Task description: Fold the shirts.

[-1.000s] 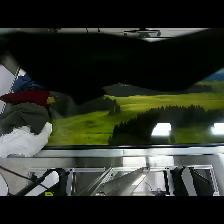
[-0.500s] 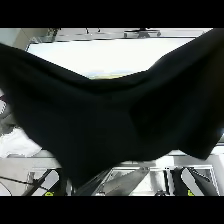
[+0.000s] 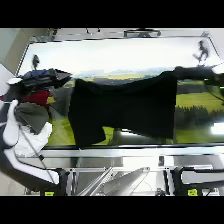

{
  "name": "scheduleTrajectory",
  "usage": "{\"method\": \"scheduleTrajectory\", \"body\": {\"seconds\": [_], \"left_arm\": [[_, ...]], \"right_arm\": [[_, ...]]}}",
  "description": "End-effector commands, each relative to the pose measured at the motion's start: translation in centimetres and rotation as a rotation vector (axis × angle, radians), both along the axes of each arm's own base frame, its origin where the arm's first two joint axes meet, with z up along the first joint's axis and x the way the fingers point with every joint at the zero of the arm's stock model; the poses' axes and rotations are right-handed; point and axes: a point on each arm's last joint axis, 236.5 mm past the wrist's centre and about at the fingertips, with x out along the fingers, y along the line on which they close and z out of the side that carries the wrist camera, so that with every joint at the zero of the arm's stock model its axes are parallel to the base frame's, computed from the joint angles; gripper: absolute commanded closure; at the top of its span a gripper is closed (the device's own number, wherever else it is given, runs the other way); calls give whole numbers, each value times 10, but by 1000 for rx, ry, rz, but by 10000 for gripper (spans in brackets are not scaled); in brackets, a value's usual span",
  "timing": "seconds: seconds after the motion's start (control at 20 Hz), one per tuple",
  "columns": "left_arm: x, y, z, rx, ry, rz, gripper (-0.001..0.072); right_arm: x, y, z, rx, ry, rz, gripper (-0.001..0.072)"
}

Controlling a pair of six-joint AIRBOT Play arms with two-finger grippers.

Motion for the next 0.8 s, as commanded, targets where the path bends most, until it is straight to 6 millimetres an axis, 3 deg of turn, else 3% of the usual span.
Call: {"method": "scheduleTrajectory", "body": {"seconds": [0.0, 0.05, 0.15, 0.25, 0.3, 0.35, 0.45, 0.6, 0.75], "left_arm": [[23, 3, -66, -73, 144, -15, 428], [25, 9, -62, -84, 142, -22, 428], [21, 23, -36, -100, 105, -63, 429], [5, 42, -15, -68, 98, -113, 433], [-8, 53, -13, -9, 124, -130, 484], [-22, 61, -17, 61, 152, -149, 489], [-60, 72, -35, 199, 240, -171, 489], [-118, 88, -87, 411, 400, -160, 485], [-149, 85, -118, 440, 483, -142, 453]], "right_arm": [[22, 1, -64, 53, 75, -45, 434], [23, -2, -58, 51, 65, -44, 394], [18, -11, -38, 44, 52, -25, 385], [-2, -34, -10, 26, 51, -10, 385], [-17, -46, 0, 24, 69, 0, 385], [-35, -58, 3, 23, 105, 4, 386], [-81, -79, -13, 45, 217, -28, 386], [-146, -102, -61, 98, 351, -148, 385], [-183, -110, -98, 146, 429, -217, 386]]}}
